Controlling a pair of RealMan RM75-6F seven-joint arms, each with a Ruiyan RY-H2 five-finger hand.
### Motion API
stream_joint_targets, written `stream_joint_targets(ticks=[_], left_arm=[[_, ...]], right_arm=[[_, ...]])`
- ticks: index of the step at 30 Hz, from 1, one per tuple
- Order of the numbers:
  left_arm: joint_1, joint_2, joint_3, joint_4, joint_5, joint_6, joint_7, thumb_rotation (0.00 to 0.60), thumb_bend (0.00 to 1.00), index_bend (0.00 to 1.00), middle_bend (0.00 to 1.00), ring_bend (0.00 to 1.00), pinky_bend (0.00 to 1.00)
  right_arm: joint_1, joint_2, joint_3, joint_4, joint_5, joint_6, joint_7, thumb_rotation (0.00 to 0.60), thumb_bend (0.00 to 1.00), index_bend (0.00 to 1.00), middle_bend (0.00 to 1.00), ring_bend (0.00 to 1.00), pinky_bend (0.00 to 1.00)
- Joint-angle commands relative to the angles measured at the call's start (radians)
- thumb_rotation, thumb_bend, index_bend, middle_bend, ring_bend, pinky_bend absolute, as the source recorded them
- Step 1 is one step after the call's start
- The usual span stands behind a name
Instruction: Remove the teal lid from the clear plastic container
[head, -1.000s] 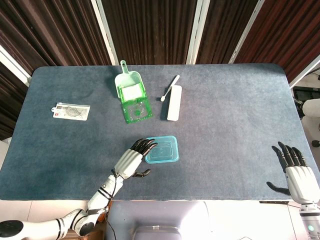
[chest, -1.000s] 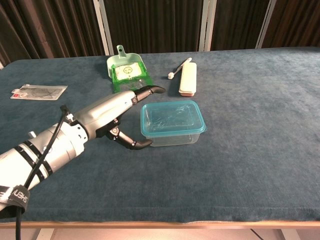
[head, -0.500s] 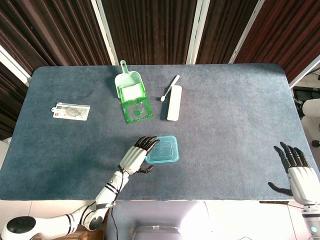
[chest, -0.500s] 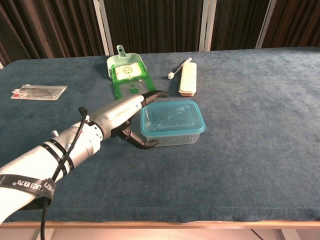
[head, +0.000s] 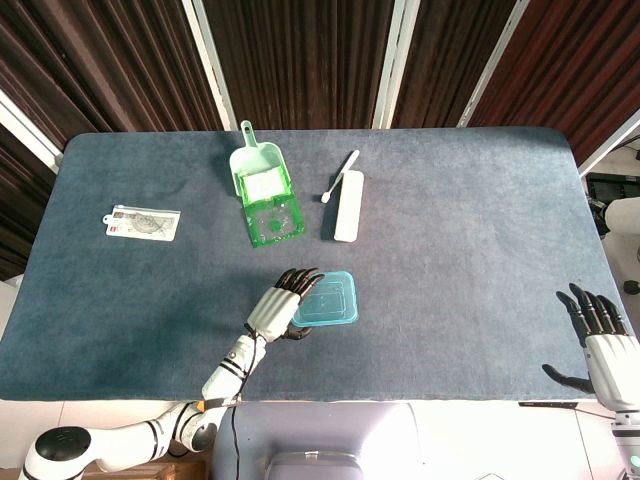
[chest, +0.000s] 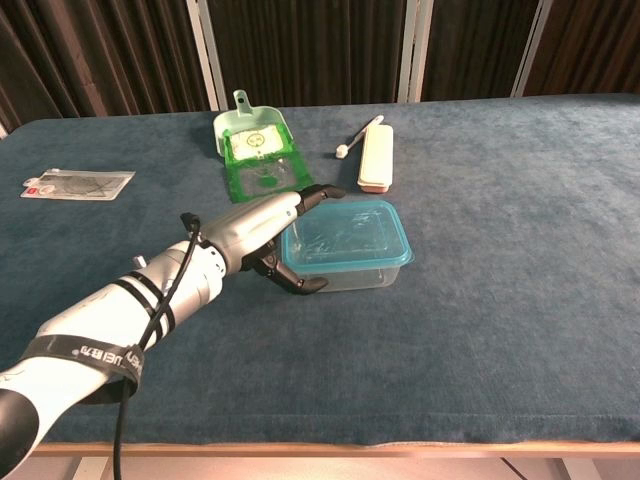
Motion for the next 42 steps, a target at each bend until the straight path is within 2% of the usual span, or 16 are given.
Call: stream_joint_targets(ticks=[1, 4, 10, 13, 17, 21, 26, 30, 34, 37, 42], left_arm=[[-0.008, -0.007, -0.004, 0.016, -0.011, -0.008, 0.003, 0.600, 0.26, 0.00, 0.00, 0.00, 0.00], [-0.013, -0.012, -0.007, 0.028, -0.023, -0.012, -0.002, 0.600, 0.27, 0.00, 0.00, 0.00, 0.01], [-0.020, -0.023, -0.008, 0.047, -0.037, -0.012, 0.004, 0.600, 0.28, 0.00, 0.02, 0.00, 0.15], [-0.017, -0.036, -0.006, 0.056, -0.036, 0.004, -0.009, 0.600, 0.31, 0.00, 0.16, 0.10, 0.26], [-0.008, -0.051, 0.014, 0.065, -0.005, 0.045, -0.038, 0.600, 0.34, 0.00, 0.41, 0.31, 0.46], [0.005, -0.046, 0.052, 0.034, 0.026, 0.059, -0.069, 0.600, 0.35, 0.00, 0.52, 0.41, 0.56], [0.023, -0.037, 0.090, -0.024, 0.057, 0.079, -0.081, 0.600, 0.35, 0.00, 0.55, 0.42, 0.59], [0.025, -0.043, 0.105, -0.041, 0.073, 0.086, -0.076, 0.600, 0.35, 0.00, 0.55, 0.42, 0.59], [0.026, -0.048, 0.109, -0.046, 0.076, 0.085, -0.072, 0.600, 0.35, 0.00, 0.55, 0.43, 0.59], [0.030, -0.051, 0.108, -0.043, 0.082, 0.097, -0.071, 0.600, 0.35, 0.00, 0.55, 0.42, 0.60], [0.036, -0.059, 0.113, -0.032, 0.103, 0.123, -0.094, 0.600, 0.35, 0.00, 0.57, 0.41, 0.60]], right_arm=[[-0.001, 0.002, 0.000, 0.000, -0.001, 0.000, 0.003, 0.600, 0.21, 0.00, 0.00, 0.00, 0.00], [-0.002, 0.004, 0.000, 0.000, 0.001, 0.001, 0.006, 0.600, 0.21, 0.00, 0.00, 0.00, 0.00], [-0.002, 0.004, -0.001, -0.001, -0.002, -0.001, 0.005, 0.600, 0.21, 0.00, 0.00, 0.00, 0.00], [0.000, 0.003, -0.001, -0.002, -0.001, -0.006, 0.002, 0.600, 0.21, 0.00, 0.00, 0.00, 0.00], [0.007, -0.001, -0.002, -0.001, 0.000, -0.021, -0.009, 0.600, 0.21, 0.00, 0.00, 0.00, 0.00], [0.024, -0.019, -0.002, 0.012, -0.003, -0.045, -0.032, 0.600, 0.21, 0.00, 0.00, 0.00, 0.00], [0.079, -0.071, -0.005, 0.063, -0.032, -0.119, -0.053, 0.600, 0.21, 0.00, 0.00, 0.00, 0.00], [0.143, -0.135, -0.017, 0.136, -0.098, -0.179, -0.017, 0.600, 0.21, 0.01, 0.00, 0.00, 0.00], [0.217, -0.198, -0.029, 0.222, -0.178, -0.223, 0.064, 0.600, 0.21, 0.11, 0.00, 0.00, 0.00], [0.256, -0.251, -0.036, 0.287, -0.234, -0.210, 0.136, 0.600, 0.22, 0.21, 0.00, 0.00, 0.00], [0.311, -0.332, -0.040, 0.399, -0.282, -0.205, 0.197, 0.600, 0.31, 0.30, 0.00, 0.00, 0.00]])
